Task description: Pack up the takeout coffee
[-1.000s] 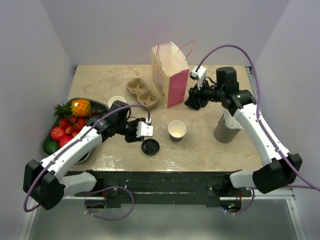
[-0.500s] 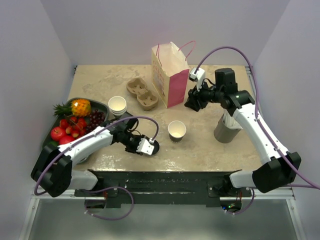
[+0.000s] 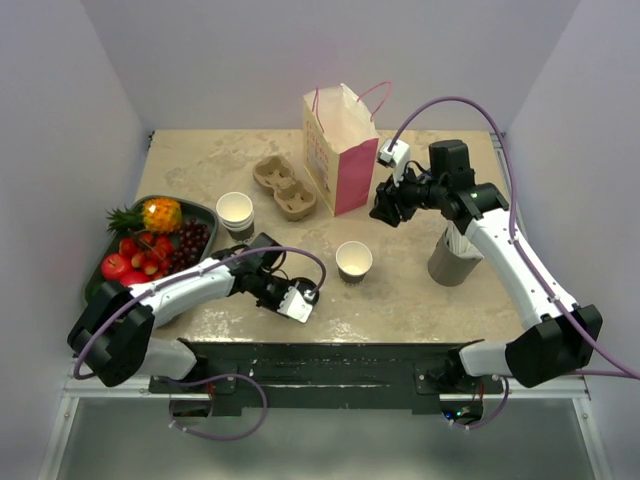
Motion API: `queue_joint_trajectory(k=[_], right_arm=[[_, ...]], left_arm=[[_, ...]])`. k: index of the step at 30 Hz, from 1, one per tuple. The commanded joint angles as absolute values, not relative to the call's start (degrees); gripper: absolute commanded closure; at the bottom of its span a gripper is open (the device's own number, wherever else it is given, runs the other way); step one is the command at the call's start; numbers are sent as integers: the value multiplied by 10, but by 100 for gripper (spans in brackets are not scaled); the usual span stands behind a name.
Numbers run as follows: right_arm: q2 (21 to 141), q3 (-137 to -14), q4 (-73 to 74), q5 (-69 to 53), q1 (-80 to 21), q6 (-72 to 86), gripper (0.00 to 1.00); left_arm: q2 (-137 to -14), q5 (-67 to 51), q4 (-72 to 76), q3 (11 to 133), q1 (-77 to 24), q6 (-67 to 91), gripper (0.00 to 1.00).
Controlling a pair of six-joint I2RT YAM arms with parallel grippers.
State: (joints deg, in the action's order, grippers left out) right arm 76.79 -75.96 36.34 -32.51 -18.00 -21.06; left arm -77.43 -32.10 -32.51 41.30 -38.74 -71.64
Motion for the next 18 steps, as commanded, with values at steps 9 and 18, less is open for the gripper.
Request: queue_joint_trajectory(k=[9,18], right_arm=[[765,-767,349,-331,-181,-214,48],[773,-792,366,-317,-181,-210,48]], left_arm=[[-785,-293,-262,381,-406,-739,78],[-764,-265,-289,416,-403,-687,100]])
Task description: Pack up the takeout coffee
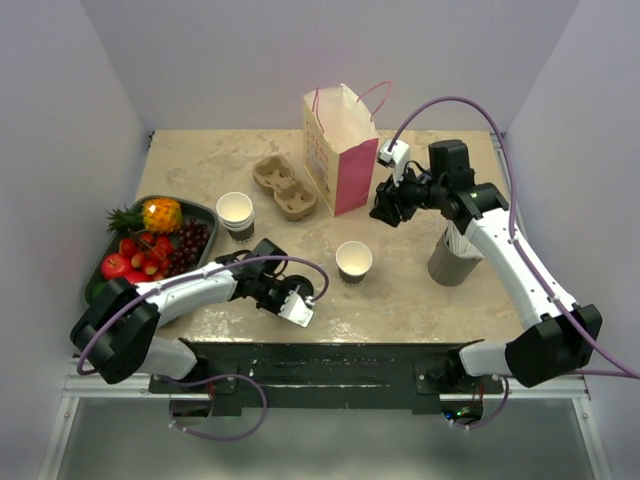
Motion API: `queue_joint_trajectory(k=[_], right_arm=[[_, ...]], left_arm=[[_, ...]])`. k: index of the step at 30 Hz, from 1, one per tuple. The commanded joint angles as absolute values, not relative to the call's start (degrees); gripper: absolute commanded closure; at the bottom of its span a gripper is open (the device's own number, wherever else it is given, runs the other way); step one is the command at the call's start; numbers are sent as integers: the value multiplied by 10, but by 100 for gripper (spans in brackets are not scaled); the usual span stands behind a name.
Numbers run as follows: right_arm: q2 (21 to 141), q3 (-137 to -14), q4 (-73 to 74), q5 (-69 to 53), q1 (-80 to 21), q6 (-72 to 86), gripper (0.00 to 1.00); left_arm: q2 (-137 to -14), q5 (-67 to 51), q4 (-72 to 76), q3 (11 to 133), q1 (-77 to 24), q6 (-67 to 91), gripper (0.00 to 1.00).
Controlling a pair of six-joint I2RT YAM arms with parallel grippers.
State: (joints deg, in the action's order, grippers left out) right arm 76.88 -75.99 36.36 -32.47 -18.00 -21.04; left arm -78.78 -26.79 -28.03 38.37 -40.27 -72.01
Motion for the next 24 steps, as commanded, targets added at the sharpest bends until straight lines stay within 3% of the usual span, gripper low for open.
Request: queue_joint_trajectory(k=[1,7,13,16,20,24], right_arm=[[775,-796,369,-315,-181,-207,48],[789,-841,393,-308,-180,-158,49],[797,-860,377,-316,-176,-82,50],[804,-885,374,-331,-161,-47,50],[810,-900,374,-375,-127,-4,49],[787,-842,355,-409,-114,19,47]], left_arm=[[-759,-266,-294,424,-401,-672,100],[-740,-352,-346,571,-352,-545,100],[-776,-436,-291,714,-344,-370,100],[-793,-482,-207,727,-337,-240,100],[-798,-532,28,673,-322,-21,100],[-816,-564,175,606,-320,153,100]])
